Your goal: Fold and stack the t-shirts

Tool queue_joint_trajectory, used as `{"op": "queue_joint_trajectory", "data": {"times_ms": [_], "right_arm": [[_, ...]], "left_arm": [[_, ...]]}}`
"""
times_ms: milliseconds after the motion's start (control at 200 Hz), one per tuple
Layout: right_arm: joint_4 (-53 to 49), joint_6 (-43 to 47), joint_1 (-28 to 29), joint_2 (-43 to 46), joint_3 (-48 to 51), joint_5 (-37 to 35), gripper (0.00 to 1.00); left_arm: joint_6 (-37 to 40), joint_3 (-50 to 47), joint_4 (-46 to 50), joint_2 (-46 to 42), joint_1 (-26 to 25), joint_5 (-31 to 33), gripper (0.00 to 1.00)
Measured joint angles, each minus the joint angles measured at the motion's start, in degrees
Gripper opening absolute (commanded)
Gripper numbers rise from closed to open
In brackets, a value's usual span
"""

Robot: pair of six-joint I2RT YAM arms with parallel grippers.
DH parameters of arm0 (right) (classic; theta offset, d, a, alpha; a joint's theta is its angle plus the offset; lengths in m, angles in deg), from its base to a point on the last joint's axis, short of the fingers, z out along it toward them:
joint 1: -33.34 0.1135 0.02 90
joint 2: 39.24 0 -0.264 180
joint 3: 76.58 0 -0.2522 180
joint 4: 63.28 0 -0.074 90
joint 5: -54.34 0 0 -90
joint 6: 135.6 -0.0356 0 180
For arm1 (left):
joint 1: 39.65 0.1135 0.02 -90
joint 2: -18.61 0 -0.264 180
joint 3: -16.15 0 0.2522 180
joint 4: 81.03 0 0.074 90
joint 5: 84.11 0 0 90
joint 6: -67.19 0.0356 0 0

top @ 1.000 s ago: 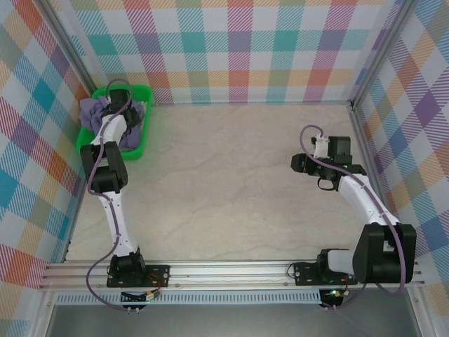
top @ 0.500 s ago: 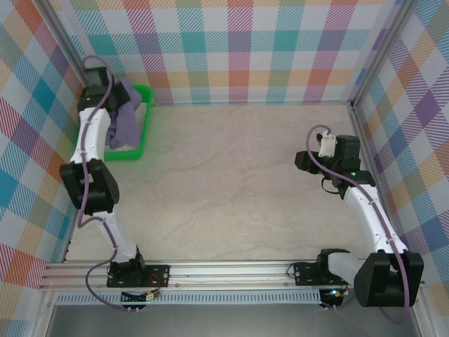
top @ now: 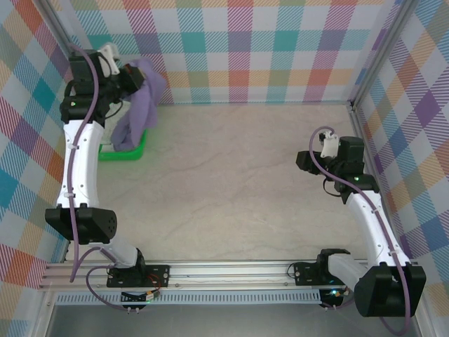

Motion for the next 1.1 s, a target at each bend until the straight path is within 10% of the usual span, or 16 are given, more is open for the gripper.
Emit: {"op": "queue_joint_trajectory", "data": {"times_ms": [520,965,1050,1100], "right_arm": [[0.0,-0.4,0.0,0.2,1.0,-2.6,0.56],[-1.4,-1.3,0.0,0.1,1.0,-8.0,0.61],[-2.4,-1.7,0.0,0.1,1.0,-8.8,0.62],[-3.1,-1.9,0.0,0.0,1.0,-9.4,0.62]], "left_arm": [[-0.9,-0.8,0.2,-1.0,-27.7,-6.0,0.0],[-0.6,11.1,0.0,17.4,-36.4,-7.3,0.0],[1.0,15.0,0.7,22.2,-36.4,-6.6,0.22],[1.6,17.4,0.5,25.2,-36.4,-6.1,0.52]]}}
